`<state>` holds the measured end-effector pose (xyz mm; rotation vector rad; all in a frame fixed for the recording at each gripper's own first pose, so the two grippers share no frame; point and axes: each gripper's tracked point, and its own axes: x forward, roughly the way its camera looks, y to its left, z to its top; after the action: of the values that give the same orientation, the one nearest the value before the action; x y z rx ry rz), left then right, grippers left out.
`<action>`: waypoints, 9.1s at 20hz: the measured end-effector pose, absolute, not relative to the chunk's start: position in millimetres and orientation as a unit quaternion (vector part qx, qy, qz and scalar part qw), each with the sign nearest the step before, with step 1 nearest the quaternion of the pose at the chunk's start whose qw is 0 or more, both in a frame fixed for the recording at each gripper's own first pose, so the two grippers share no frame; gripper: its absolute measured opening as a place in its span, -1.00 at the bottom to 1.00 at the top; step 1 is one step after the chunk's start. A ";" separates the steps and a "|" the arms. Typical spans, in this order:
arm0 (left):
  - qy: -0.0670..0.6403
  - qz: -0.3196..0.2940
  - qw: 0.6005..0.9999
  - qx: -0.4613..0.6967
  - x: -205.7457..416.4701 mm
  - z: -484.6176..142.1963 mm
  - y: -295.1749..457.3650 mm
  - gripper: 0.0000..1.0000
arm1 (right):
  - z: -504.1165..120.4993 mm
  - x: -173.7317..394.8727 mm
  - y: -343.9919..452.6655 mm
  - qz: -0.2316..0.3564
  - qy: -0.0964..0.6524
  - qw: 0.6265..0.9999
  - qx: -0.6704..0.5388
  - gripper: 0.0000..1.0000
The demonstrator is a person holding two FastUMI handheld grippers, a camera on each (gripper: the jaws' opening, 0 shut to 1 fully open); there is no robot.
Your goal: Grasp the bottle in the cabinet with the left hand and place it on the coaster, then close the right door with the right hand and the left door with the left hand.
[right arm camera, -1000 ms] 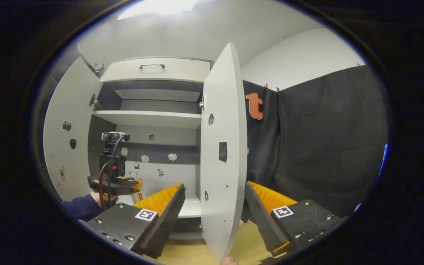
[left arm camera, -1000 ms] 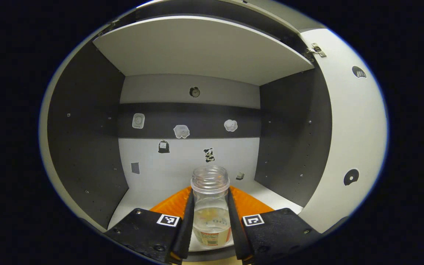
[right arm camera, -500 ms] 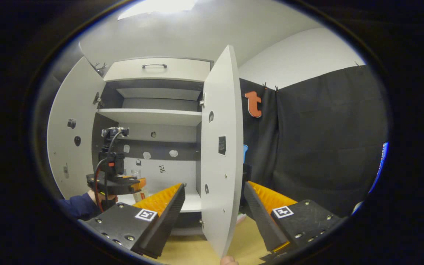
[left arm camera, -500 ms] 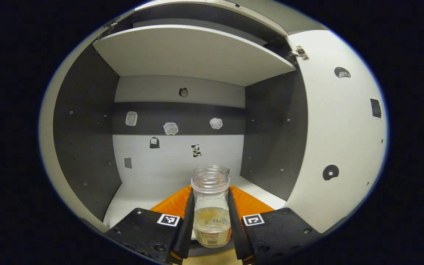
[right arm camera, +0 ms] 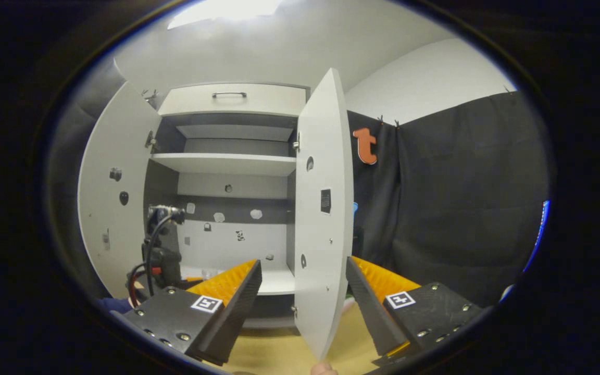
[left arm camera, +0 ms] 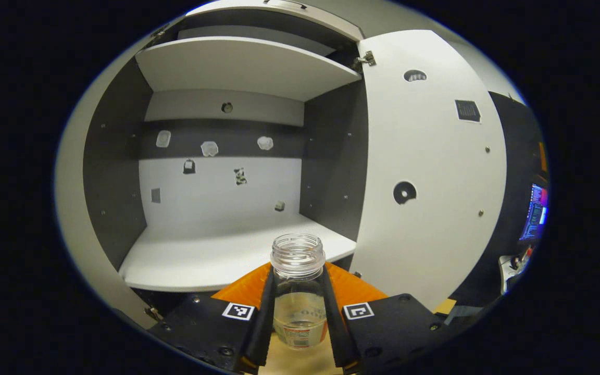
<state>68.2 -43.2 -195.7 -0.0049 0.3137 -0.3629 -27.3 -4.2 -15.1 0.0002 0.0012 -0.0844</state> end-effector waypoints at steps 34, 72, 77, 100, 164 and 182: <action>0.280 -0.293 0.914 0.040 -100.8 -427.2 -94.8 0.03 | -16.0 -49.2 -41.3 -0.081 0.000 0.997 0.011 0.97; 0.203 -0.298 0.933 0.022 -137.9 -315.9 -83.0 0.37 | -33.3 -49.5 -33.1 -0.067 0.022 0.997 0.041 0.87; 0.137 -0.278 0.950 0.024 -120.0 -240.1 -74.1 0.55 | -36.6 -52.4 -35.4 -0.070 0.023 0.996 0.051 0.97; 0.011 -0.156 0.988 -0.009 -41.2 -59.9 -61.4 0.87 | -21.9 -38.8 -126.5 -0.158 -0.010 0.986 0.058 0.96; 0.052 -0.042 0.998 -0.011 -5.0 -74.2 -6.1 0.87 | -44.7 36.3 -38.6 0.025 0.009 0.997 0.070 0.95; 0.039 0.107 0.993 -0.007 -74.9 -61.5 116.1 0.87 | -41.4 46.3 66.0 0.145 0.008 0.986 0.080 0.96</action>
<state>-74.9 116.1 -61.5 -0.0149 0.0784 0.2139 46.3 66.0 -41.4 0.1613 0.0163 0.2905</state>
